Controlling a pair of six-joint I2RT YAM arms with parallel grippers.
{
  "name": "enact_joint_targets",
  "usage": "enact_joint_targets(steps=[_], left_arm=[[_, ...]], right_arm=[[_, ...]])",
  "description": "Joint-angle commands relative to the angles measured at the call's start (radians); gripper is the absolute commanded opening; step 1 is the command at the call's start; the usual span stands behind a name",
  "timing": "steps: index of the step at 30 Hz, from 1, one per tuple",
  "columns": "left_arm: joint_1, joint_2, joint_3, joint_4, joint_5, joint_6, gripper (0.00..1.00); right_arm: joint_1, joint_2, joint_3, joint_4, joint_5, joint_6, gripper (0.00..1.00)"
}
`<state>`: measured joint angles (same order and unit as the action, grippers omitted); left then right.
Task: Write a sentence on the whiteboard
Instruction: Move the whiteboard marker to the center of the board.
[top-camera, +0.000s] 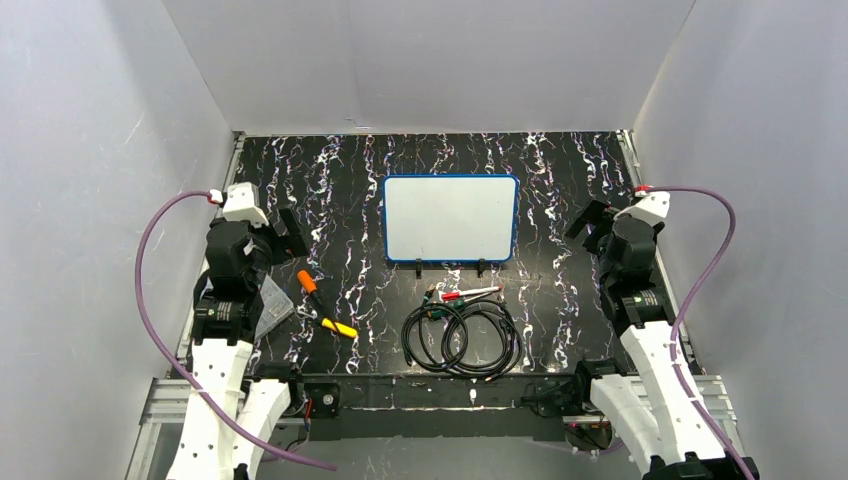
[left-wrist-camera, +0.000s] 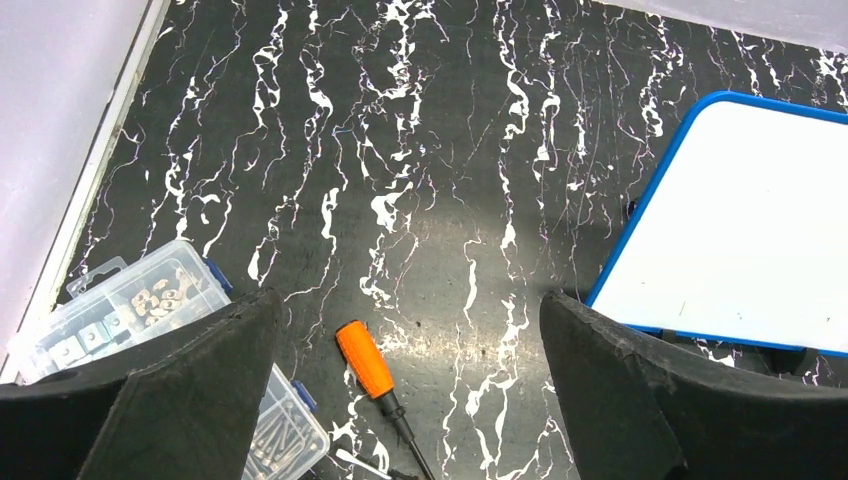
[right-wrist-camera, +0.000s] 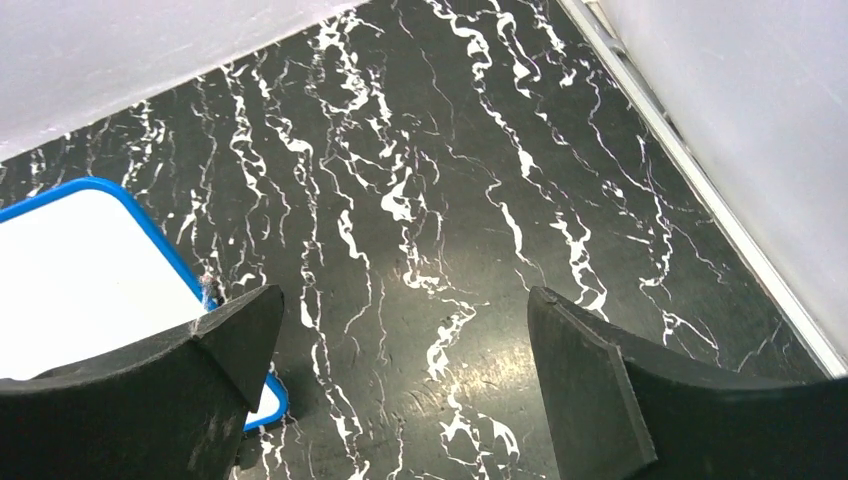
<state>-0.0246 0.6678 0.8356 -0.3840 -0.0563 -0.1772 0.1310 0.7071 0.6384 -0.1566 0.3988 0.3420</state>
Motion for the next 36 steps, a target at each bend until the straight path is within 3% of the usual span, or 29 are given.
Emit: enact_joint_targets(steps=[1,9,10,16,20,24,26,32,36], left_arm=[[0.000,-0.005,0.013,-0.002,-0.016,0.003,0.99],[-0.001,0.003,0.016,0.000,-0.020,-0.013,0.99],[-0.001,0.006,0.015,0.002,-0.004,-0.003,0.99],[-0.001,-0.004,0.025,0.052,0.262,0.021,0.99],[-0.009,-0.004,0.036,0.055,0.299,0.034,0.99],[-0.009,-0.007,-0.017,0.070,0.300,0.023,0.99],[-0.009,-0.007,-0.025,0.059,0.308,0.018,0.99],[-0.011,-0.004,-0.037,0.055,0.326,0.023,0.99],[-0.012,-0.004,-0.038,0.051,0.313,0.031,0.99]], right_arm=[[-0.002,0.001,0.068,0.005,-0.054,-0.036,1.00],[-0.002,-0.022,0.067,-0.004,-0.313,-0.090,1.00],[-0.002,-0.021,0.074,-0.008,-0.372,-0.102,0.96],[-0.001,0.061,0.141,-0.127,-0.603,-0.076,0.86],[0.007,0.067,0.149,-0.221,-0.659,-0.037,0.80],[0.029,0.070,0.127,-0.294,-0.633,0.116,0.72],[0.056,0.052,0.071,-0.254,-0.644,0.233,0.68],[0.350,0.081,-0.086,-0.136,-0.374,0.496,0.60],[0.483,0.147,-0.128,-0.067,-0.223,0.626,0.53]])
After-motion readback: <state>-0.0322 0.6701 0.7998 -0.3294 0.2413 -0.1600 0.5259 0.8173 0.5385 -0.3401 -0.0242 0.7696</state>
